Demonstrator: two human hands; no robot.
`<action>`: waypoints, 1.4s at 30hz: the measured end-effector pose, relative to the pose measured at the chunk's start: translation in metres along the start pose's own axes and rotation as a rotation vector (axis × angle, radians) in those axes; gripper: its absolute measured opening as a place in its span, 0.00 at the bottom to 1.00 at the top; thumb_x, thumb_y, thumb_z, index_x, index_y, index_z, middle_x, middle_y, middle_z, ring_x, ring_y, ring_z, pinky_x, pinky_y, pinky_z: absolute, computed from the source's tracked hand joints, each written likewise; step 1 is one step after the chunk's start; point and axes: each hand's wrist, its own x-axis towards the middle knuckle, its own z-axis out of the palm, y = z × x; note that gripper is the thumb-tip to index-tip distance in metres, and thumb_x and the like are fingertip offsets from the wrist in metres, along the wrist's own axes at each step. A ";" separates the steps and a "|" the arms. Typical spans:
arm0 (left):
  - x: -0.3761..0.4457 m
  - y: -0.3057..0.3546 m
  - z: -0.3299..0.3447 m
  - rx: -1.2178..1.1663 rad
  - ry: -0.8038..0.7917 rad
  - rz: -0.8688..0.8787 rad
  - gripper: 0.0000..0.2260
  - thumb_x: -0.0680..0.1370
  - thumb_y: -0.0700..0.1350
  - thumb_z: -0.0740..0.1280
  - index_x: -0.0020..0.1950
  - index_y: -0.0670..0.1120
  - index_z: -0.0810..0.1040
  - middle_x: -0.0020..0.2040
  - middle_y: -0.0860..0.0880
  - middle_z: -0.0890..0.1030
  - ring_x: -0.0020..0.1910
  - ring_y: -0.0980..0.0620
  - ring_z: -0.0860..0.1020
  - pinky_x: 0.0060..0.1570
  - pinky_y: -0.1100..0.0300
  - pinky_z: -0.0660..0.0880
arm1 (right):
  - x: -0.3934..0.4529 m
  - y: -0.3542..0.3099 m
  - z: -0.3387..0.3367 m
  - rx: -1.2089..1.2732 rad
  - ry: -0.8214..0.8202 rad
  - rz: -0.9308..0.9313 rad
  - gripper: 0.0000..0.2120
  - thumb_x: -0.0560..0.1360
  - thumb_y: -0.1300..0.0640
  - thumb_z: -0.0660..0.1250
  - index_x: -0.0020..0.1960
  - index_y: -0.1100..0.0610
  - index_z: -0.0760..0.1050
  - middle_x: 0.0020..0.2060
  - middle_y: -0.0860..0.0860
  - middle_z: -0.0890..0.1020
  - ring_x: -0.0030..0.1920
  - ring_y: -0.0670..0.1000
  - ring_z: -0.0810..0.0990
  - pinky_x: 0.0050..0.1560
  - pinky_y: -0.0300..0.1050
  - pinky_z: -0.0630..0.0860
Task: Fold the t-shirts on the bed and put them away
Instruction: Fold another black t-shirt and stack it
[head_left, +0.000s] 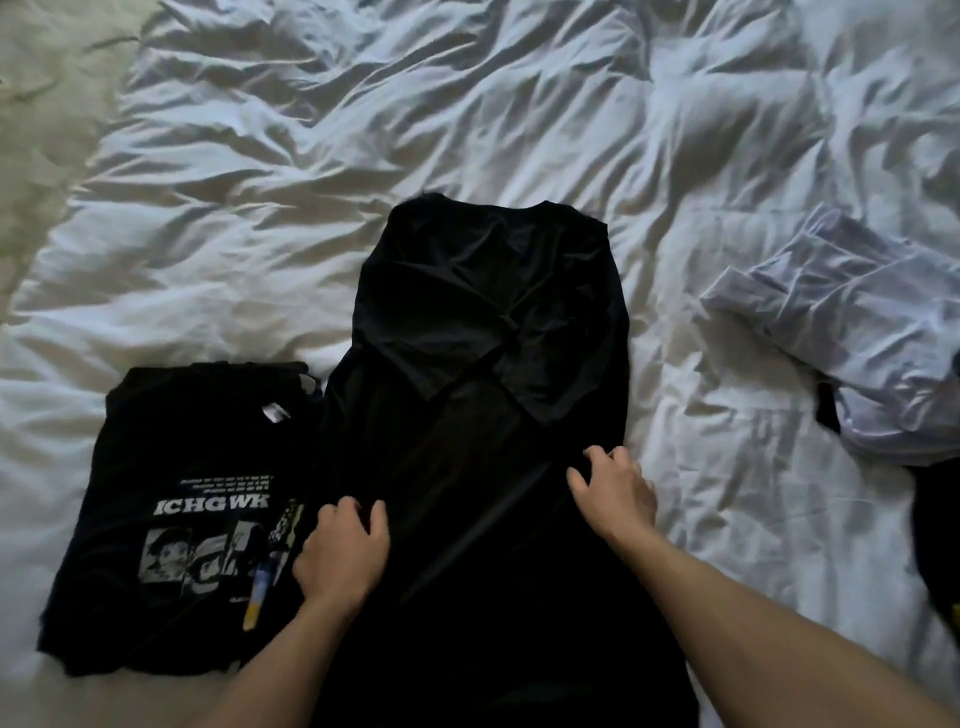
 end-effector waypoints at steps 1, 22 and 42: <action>0.007 0.005 -0.010 0.043 0.052 0.043 0.17 0.81 0.60 0.56 0.50 0.49 0.77 0.49 0.46 0.81 0.49 0.42 0.80 0.45 0.53 0.74 | 0.008 -0.002 -0.006 -0.054 0.045 -0.004 0.18 0.80 0.41 0.58 0.62 0.50 0.75 0.58 0.54 0.74 0.61 0.56 0.73 0.60 0.52 0.68; 0.285 0.147 -0.091 -0.391 0.090 0.307 0.18 0.75 0.39 0.67 0.65 0.43 0.74 0.59 0.41 0.79 0.59 0.40 0.77 0.53 0.53 0.70 | 0.231 -0.042 -0.100 0.423 0.183 0.085 0.28 0.76 0.47 0.69 0.67 0.59 0.62 0.64 0.60 0.75 0.61 0.63 0.76 0.56 0.54 0.71; 0.353 0.236 -0.166 -0.704 -0.126 0.386 0.05 0.78 0.35 0.66 0.50 0.44 0.76 0.38 0.47 0.75 0.34 0.55 0.72 0.32 0.68 0.71 | 0.312 -0.064 -0.175 0.819 0.025 -0.105 0.09 0.76 0.62 0.71 0.40 0.53 0.73 0.36 0.53 0.79 0.30 0.43 0.78 0.35 0.39 0.76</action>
